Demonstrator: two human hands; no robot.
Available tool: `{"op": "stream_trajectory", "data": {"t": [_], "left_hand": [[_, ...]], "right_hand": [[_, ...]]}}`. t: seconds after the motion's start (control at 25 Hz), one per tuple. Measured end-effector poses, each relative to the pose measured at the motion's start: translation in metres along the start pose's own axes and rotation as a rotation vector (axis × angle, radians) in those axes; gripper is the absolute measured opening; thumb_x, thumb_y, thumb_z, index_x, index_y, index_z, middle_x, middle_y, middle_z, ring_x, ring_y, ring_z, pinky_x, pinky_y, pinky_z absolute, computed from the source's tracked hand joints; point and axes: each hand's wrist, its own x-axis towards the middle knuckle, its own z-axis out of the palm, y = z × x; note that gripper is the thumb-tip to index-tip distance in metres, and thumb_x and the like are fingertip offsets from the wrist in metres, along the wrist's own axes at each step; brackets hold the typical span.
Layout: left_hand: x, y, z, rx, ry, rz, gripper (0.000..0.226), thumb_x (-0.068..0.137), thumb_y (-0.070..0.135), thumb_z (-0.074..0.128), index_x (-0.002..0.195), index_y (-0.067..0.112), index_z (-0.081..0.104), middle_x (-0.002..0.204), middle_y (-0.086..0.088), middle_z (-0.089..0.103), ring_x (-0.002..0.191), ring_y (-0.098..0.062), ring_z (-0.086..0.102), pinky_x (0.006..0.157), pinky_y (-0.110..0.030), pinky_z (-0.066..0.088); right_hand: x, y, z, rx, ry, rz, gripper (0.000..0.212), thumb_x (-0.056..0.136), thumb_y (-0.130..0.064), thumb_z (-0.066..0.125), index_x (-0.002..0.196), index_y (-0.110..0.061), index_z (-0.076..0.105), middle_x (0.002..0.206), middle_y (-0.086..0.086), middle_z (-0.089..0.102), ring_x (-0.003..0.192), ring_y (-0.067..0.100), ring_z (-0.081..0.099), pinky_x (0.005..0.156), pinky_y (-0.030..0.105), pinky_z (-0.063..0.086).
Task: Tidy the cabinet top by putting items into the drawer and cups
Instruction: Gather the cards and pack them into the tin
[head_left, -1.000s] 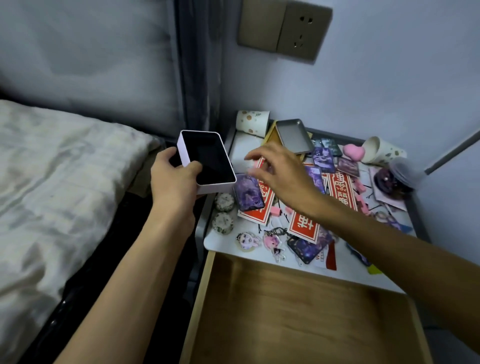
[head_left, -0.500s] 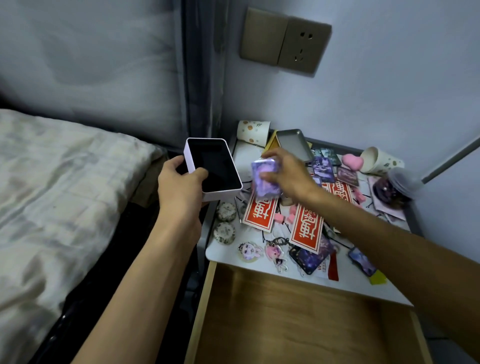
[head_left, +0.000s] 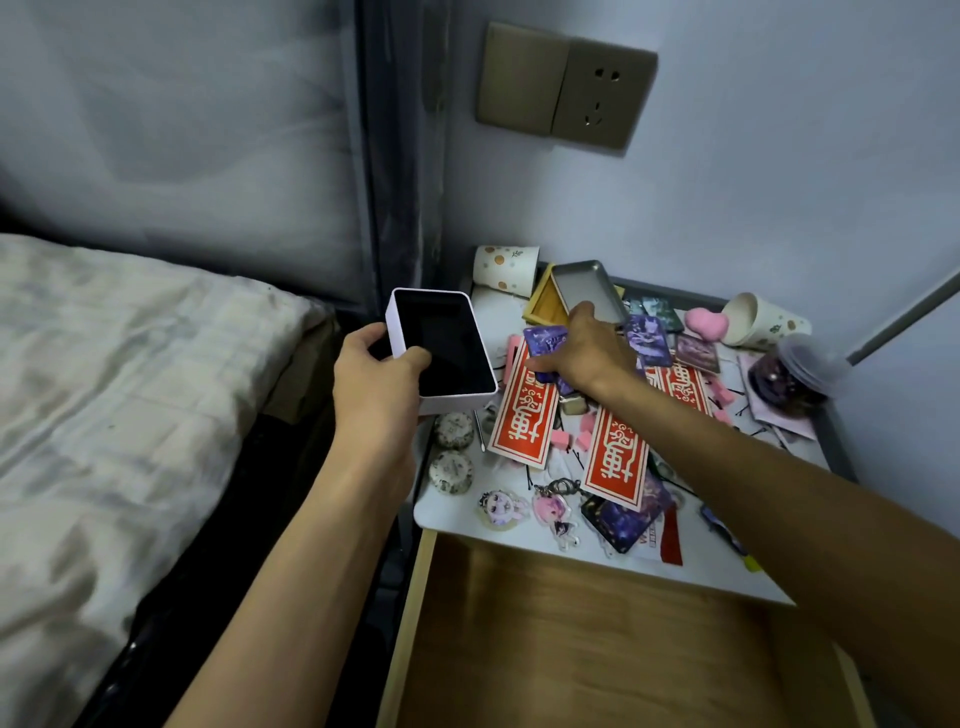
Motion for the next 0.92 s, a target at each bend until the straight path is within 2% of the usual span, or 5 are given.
{"op": "stream_trajectory", "data": {"t": [0.28, 0.48, 0.64, 0.8, 0.92], "left_hand": [[-0.012, 0.003, 0.003, -0.039, -0.089, -0.08, 0.019, 0.094, 0.004, 0.05, 0.097, 0.008, 0.069, 0.076, -0.005, 0.07, 0.062, -0.012, 0.069, 0.05, -0.02, 0.052], [-0.016, -0.002, 0.009, -0.078, -0.126, -0.135, 0.026, 0.096, 0.008, 0.05, 0.12, 0.009, 0.059, 0.106, -0.012, 0.07, 0.079, -0.018, 0.069, 0.054, -0.027, 0.051], [-0.024, -0.006, 0.018, -0.134, -0.248, -0.161, 0.027, 0.098, 0.018, 0.052, 0.12, 0.005, 0.06, 0.096, -0.009, 0.075, 0.08, -0.023, 0.071, 0.078, -0.043, 0.056], [-0.031, -0.005, 0.022, -0.115, -0.288, -0.145, 0.023, 0.099, 0.02, 0.054, 0.113, 0.005, 0.062, 0.078, -0.004, 0.074, 0.058, -0.011, 0.067, 0.048, -0.022, 0.05], [-0.033, -0.002, 0.024, -0.113, -0.31, -0.154, 0.022, 0.098, 0.014, 0.054, 0.111, 0.0, 0.064, 0.077, -0.006, 0.074, 0.056, -0.012, 0.067, 0.045, -0.02, 0.049]], "right_hand": [[-0.005, 0.0, -0.023, 0.187, 0.118, -0.027, 0.039, 0.087, -0.02, 0.072, 0.122, -0.014, 0.054, 0.114, 0.006, 0.064, 0.09, 0.022, 0.062, 0.07, 0.028, 0.049], [-0.049, -0.008, -0.082, 0.835, -0.093, -0.06, 0.037, 0.086, -0.009, 0.071, 0.12, -0.017, 0.059, 0.107, 0.004, 0.069, 0.073, 0.015, 0.073, 0.053, 0.022, 0.054], [-0.075, -0.022, -0.087, 0.692, -0.295, -0.154, 0.033, 0.082, -0.008, 0.075, 0.112, -0.017, 0.064, 0.097, 0.01, 0.072, 0.07, 0.016, 0.073, 0.054, 0.025, 0.057], [-0.077, -0.029, -0.083, 0.657, -0.303, -0.17, 0.033, 0.08, -0.008, 0.077, 0.11, -0.016, 0.065, 0.091, 0.013, 0.074, 0.074, 0.022, 0.072, 0.066, 0.031, 0.059], [-0.074, -0.03, -0.075, 0.654, -0.289, -0.134, 0.032, 0.079, -0.008, 0.078, 0.107, -0.016, 0.065, 0.093, 0.014, 0.074, 0.08, 0.029, 0.073, 0.073, 0.038, 0.059]]}}
